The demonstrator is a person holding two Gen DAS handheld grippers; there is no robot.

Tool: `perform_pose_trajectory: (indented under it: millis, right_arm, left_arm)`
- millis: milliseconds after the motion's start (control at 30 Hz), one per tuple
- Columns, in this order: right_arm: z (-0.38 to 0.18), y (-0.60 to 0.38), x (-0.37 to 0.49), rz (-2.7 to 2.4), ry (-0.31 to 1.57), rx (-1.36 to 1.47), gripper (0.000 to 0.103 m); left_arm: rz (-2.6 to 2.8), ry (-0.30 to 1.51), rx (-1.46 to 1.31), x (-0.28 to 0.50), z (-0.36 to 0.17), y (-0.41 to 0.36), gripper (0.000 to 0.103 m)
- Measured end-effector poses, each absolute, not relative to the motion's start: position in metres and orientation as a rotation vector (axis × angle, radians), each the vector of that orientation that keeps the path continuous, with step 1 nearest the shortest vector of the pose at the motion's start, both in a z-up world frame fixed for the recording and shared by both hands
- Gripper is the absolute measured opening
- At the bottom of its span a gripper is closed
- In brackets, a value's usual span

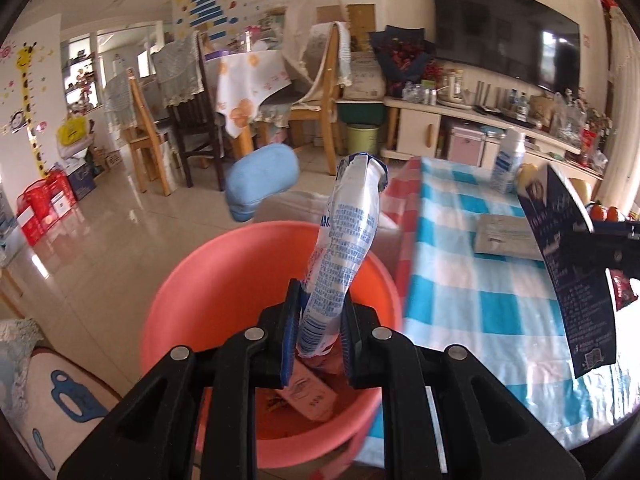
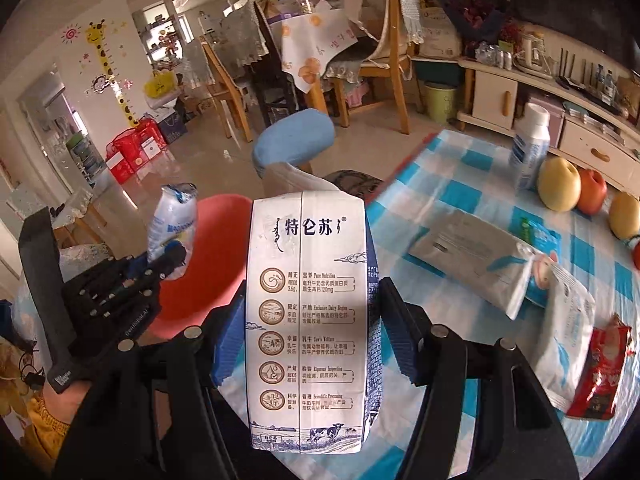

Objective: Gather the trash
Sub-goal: 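Carry the packet and milk carton over the pink basin and open both grippers, then swing both open grippers back over the table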

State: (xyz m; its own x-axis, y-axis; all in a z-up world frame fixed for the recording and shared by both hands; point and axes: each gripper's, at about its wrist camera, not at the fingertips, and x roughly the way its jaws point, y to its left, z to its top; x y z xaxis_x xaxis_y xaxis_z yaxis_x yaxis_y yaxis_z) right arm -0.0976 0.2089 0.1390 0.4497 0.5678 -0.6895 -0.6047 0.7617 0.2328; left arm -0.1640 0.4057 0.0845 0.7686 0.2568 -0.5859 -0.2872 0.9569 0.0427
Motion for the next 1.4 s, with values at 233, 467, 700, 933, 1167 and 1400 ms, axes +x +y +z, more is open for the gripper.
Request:
perform_pose_trajectory:
  millis: [233, 467, 700, 933, 1167, 1400]
  right_arm:
    - [0.149, 0.286, -0.09, 0.811, 0.791, -0.086, 0.064]
    - [0.132, 0.331, -0.076, 0.819, 0.795, -0.124, 0.064]
    - [0.114, 0.355, -0.068, 0.812, 0.797, -0.163, 0.064]
    - [0.103, 0.351, -0.059, 0.798, 0.825, -0.108, 0.082]
    - [0.106, 0.319, -0.066, 0.728, 0.788, -0.122, 0.088]
    - [0.108, 0.285, -0.082, 0.649, 0.754, -0.244, 0.09]
  left_arm:
    - [0.353, 0.666, -0.08, -0.161, 0.07, 0.441, 0.02]
    - [0.376, 0.704, -0.105, -0.153, 0.053, 0.458, 0.02]
    - [0.389, 0.737, -0.111, -0.147, 0.038, 0.463, 0.022]
    - [0.467, 0.758, -0.085, -0.144, 0.027, 0.466, 0.076]
    - [0.481, 0.763, -0.049, -0.14, 0.03, 0.464, 0.085]
    - [0.475, 0.742, 0.003, -0.137, 0.044, 0.439, 0.092]
